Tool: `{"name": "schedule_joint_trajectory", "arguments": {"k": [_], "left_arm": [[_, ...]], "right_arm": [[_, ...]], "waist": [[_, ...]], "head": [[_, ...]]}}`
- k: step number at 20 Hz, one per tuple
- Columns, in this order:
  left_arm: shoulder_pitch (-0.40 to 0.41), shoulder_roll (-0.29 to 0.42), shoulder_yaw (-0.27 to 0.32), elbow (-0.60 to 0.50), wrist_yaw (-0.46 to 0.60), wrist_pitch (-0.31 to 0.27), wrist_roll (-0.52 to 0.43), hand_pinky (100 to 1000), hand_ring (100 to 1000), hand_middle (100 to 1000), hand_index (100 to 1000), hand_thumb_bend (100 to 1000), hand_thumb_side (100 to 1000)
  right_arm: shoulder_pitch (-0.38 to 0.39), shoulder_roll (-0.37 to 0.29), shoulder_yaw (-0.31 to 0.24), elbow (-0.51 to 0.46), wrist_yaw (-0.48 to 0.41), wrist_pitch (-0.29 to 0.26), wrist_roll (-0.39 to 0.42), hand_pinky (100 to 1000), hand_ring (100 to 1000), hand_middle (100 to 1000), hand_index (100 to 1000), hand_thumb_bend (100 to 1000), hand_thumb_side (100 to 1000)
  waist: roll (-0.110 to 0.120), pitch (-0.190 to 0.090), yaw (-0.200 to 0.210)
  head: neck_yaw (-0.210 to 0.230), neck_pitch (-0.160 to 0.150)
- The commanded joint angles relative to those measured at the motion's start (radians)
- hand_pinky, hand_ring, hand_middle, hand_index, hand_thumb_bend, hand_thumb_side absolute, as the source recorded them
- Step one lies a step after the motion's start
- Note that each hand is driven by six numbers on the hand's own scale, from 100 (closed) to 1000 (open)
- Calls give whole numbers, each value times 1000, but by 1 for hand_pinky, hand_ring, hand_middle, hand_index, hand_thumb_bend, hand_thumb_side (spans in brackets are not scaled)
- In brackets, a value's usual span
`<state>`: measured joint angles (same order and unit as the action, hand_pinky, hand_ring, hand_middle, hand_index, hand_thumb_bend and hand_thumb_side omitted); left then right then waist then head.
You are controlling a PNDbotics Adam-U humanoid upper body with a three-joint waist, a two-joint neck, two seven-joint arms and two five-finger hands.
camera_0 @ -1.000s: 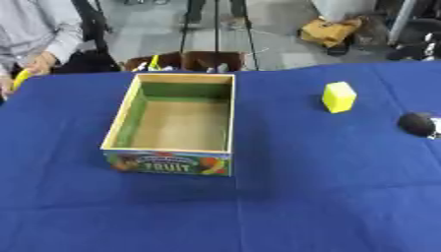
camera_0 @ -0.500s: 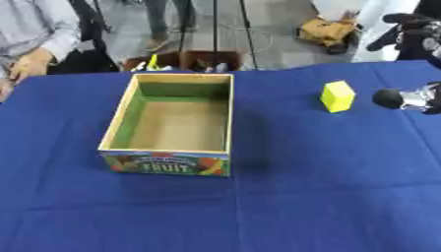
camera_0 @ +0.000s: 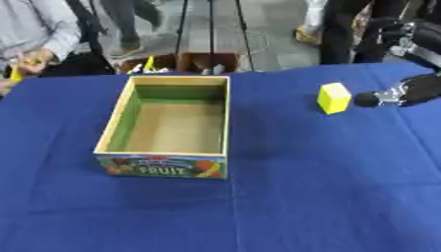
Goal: Pick up objects on the table and place them in the box.
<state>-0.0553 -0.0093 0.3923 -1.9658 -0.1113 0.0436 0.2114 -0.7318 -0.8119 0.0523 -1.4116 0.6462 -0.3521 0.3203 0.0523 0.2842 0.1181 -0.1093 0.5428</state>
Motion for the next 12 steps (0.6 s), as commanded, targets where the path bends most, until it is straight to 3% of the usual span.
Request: {"name": "schedule_joint_trajectory", "arguments": {"k": [1,10,12], "left_arm": [[-2,15,-3,-9,3,-4,-4,326,419,466,637,218,687],[-2,13,-6,-4,2,-9,-12,326,419,466,637,220,688],[-2,11,-7,-2,2,-10,-14,326,419,466,637,220,688]], "right_arm": [[-44,-26,4,55,33,-20,13,706,1000,712,815,814,848],[-130,-8,16,198,103,-69,41,727,1000,747,845,840,754],[-138,-7,14,211,110,-83,50,740,1000,762,853,850,691]], "waist": [[-5,-13,4],[-7,2,18],[-7,7,20]], "head": [[-9,-16],[-26,-33],[-29,-35]]}}
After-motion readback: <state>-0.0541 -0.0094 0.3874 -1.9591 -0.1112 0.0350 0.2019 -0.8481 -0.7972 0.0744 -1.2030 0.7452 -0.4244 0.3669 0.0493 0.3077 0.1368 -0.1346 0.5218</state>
